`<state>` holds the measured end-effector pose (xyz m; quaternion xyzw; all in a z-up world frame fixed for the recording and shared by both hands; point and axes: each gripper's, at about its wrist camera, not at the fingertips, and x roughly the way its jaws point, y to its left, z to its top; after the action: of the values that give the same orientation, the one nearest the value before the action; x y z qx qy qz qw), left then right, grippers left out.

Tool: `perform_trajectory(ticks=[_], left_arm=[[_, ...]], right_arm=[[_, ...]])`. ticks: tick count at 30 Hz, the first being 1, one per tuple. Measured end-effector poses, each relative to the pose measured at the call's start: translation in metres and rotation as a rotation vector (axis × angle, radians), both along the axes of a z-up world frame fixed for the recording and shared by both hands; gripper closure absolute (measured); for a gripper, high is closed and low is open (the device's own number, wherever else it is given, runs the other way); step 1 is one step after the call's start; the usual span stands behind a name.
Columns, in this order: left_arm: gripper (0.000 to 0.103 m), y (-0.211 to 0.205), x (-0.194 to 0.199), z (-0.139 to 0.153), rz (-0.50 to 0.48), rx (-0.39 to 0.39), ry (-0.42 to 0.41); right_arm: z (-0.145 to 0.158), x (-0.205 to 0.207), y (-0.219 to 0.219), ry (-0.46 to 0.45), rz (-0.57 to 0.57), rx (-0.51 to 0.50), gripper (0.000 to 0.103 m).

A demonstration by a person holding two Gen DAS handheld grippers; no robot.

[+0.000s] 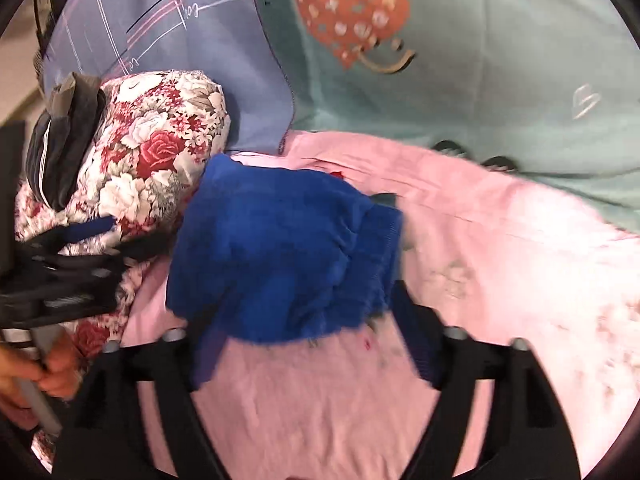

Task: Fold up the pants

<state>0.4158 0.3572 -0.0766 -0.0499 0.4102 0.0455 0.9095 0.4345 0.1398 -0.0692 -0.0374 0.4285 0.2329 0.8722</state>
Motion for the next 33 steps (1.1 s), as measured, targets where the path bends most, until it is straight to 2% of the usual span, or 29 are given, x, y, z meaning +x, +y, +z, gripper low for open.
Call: perform_trajectory(ticks=[1, 4, 7, 11, 16, 22, 33], left_arm=[[0.002, -0.002, -0.015, 0.009, 0.004, 0.01, 0.001], [0.002, -0.011, -0.057, 0.028, 0.013, 0.042, 0.004], [0.002, -0.019, -0.093, 0.044, 0.011, 0.057, 0.006], [0.002, -0.035, -0.134, 0.054, 0.024, 0.106, -0.01], [0.002, -0.052, -0.181, 0.065, 0.028, 0.104, -0.021], [0.002, -0.067, -0.205, 0.065, 0.04, 0.109, -0.018], [0.002, -0.083, -0.228, 0.072, 0.034, 0.103, -0.024]], right_arm=[[0.009, -0.012, -0.005, -0.001, -0.013, -0.015, 0.008], [0.024, -0.042, -0.011, -0.013, -0.035, -0.024, 0.004], [0.035, -0.069, -0.01, -0.032, -0.045, -0.052, 0.003], [0.049, -0.105, -0.025, -0.051, -0.035, -0.036, 0.002], [0.057, -0.14, -0.037, -0.054, -0.023, -0.043, 0.002], [0.06, -0.172, -0.048, -0.058, 0.008, -0.068, 0.002], [0.07, -0.192, -0.067, -0.074, 0.003, -0.073, 0.002]])
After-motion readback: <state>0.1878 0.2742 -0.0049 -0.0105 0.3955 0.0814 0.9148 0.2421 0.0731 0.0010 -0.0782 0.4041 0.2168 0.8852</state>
